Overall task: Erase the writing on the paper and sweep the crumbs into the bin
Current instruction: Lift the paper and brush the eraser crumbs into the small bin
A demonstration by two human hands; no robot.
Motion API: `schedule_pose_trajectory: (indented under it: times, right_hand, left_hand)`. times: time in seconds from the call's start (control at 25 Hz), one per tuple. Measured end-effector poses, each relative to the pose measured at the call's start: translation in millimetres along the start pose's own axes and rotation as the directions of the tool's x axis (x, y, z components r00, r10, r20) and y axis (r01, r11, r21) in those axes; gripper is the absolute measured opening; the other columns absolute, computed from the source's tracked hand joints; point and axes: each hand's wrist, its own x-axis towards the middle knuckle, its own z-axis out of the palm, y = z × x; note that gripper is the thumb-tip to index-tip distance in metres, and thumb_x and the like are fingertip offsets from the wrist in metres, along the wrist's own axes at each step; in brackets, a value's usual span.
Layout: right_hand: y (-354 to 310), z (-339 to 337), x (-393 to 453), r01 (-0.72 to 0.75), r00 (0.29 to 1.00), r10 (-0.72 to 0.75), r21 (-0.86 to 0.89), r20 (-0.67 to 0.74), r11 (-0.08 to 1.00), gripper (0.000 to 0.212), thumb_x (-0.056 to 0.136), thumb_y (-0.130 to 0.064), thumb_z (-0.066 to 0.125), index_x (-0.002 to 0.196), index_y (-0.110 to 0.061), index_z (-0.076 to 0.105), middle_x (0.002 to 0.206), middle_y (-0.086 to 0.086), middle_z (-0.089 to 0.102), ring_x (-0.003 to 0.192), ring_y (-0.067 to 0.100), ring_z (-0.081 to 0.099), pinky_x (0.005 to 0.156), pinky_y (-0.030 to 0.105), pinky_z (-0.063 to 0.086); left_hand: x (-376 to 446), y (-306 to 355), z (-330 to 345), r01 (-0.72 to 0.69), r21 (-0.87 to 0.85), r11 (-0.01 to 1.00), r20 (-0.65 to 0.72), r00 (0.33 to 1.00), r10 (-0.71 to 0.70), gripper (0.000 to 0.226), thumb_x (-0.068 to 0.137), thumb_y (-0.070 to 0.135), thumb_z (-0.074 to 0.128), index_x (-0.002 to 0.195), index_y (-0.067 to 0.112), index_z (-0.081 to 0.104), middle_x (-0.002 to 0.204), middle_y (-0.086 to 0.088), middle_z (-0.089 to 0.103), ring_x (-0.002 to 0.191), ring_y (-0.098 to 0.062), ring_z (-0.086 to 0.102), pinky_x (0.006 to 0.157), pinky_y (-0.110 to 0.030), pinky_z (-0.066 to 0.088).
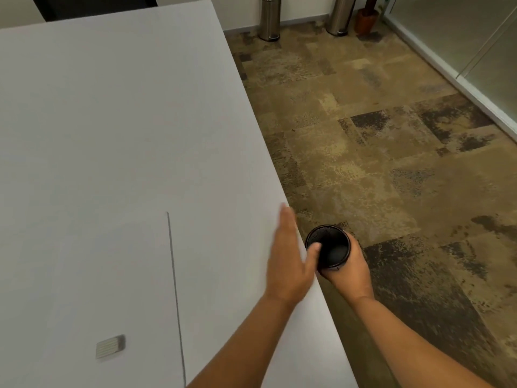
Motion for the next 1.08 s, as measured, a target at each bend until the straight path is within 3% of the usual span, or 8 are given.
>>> schedule_pose_trajectory:
  times: [0.12, 0.28, 0.44, 0.6, 0.76, 0.84, 0.96, 1.08]
  right_hand:
    - [9.8, -4.7, -13.1, 0.011, 1.0, -0.011, -0.034, 0.002, 0.999, 0.092, 0.049, -0.027, 0.086, 0.126, -0.039, 0.036, 0.128, -0.006, 0.05, 0.119, 0.017, 0.046, 0.095, 0.029, 0.038]
    - [14.5, -10.6, -31.9, 0.021, 1.0, -0.021, -0.003, -0.018, 1.0, 0.09, 0.05, -0.026, 0.086, 0.124, -0.042, 0.037, 0.124, -0.013, 0.049, 0.118, 0.012, 0.046, 0.095, 0.029, 0.039]
    - [14.3, -16.2, -43.2, 0.034, 0.999, -0.033, 0.011, -0.035, 0.999, 0.088, 0.052, -0.028, 0.085, 0.123, -0.043, 0.037, 0.122, -0.015, 0.048, 0.115, 0.007, 0.044, 0.094, 0.028, 0.039]
    - [16.9, -20.1, -52.2, 0.018, 1.0, -0.018, -0.014, -0.018, 1.0, 0.085, 0.053, -0.032, 0.084, 0.124, -0.039, 0.037, 0.123, -0.012, 0.049, 0.113, 0.005, 0.044, 0.094, 0.028, 0.04]
    - [16.6, -22.5, -64.0, 0.01, 1.0, -0.009, 0.062, -0.027, 0.998, 0.043, 0.079, -0.034, 0.063, 0.113, -0.051, 0.042, 0.112, -0.012, 0.056, 0.105, 0.007, 0.055, 0.081, 0.023, 0.045]
    - [15.4, -23.5, -65.7, 0.039, 0.999, -0.036, 0.089, -0.034, 0.995, 0.036, 0.088, -0.034, 0.05, 0.108, -0.063, 0.04, 0.103, -0.027, 0.055, 0.099, -0.009, 0.055, 0.075, 0.01, 0.041]
    - [14.0, -29.2, -67.7, 0.023, 0.999, -0.018, 0.134, -0.04, 0.991, 0.05, 0.073, -0.042, 0.067, 0.112, -0.058, 0.04, 0.107, -0.031, 0.055, 0.101, -0.012, 0.053, 0.078, 0.007, 0.042]
    - [23.8, -28.6, -72.4, 0.0, 0.998, 0.002, 0.027, -0.066, 1.0, 0.089, 0.052, -0.022, 0.086, 0.123, -0.044, 0.038, 0.126, -0.006, 0.053, 0.116, 0.01, 0.049, 0.094, 0.029, 0.042]
  left_hand:
    - [-36.8, -33.6, -44.6, 0.268, 0.217, 0.939, -0.315, 0.929, -0.193, 0.079, 0.089, 0.042, 0.04, 0.142, 0.012, -0.011, 0.155, -0.005, -0.009, 0.144, -0.016, -0.009, 0.116, -0.025, -0.006]
    - [-86.3, -54.4, -62.6, 0.508, 0.382, 0.772, -0.304, 0.858, -0.414, 0.09, 0.079, 0.068, 0.011, 0.139, 0.012, -0.023, 0.155, -0.012, -0.018, 0.141, -0.019, -0.023, 0.115, -0.032, -0.011]
    - [-81.7, -46.0, -35.0, 0.442, 0.553, 0.706, -0.212, 0.895, -0.393, 0.097, 0.074, 0.075, -0.005, 0.14, 0.007, -0.018, 0.156, -0.015, -0.009, 0.143, -0.023, -0.015, 0.115, -0.037, -0.011]
    - [-52.6, -16.1, 9.8, 0.317, 0.552, 0.771, -0.093, 0.942, -0.321, 0.092, 0.083, 0.068, 0.015, 0.144, 0.0, -0.002, 0.155, -0.02, -0.001, 0.144, -0.032, -0.006, 0.115, -0.04, -0.009]
    - [-33.0, 34.3, 59.9, 0.068, 0.177, 0.982, 0.201, 0.974, -0.103, 0.078, 0.091, 0.055, 0.032, 0.148, 0.013, -0.002, 0.157, -0.001, -0.007, 0.145, -0.017, -0.009, 0.116, -0.031, -0.008]
    - [-32.3, 55.0, 59.3, 0.031, -0.004, 1.0, 0.251, 0.968, -0.029, 0.073, 0.093, 0.05, 0.033, 0.148, 0.019, -0.005, 0.156, 0.008, -0.011, 0.143, -0.007, -0.012, 0.117, -0.027, -0.004]
    - [-51.6, 51.3, 26.2, -0.106, 0.011, 0.994, 0.134, 0.986, 0.103, 0.072, 0.093, 0.045, 0.036, 0.148, 0.02, -0.004, 0.157, 0.005, -0.003, 0.144, -0.007, -0.008, 0.117, -0.024, -0.005]
    - [-95.5, 8.3, -20.2, 0.057, 0.206, 0.977, -0.102, 0.994, -0.036, 0.075, 0.091, 0.047, 0.032, 0.146, 0.01, -0.002, 0.156, -0.004, -0.003, 0.144, -0.013, -0.009, 0.117, -0.028, -0.008]
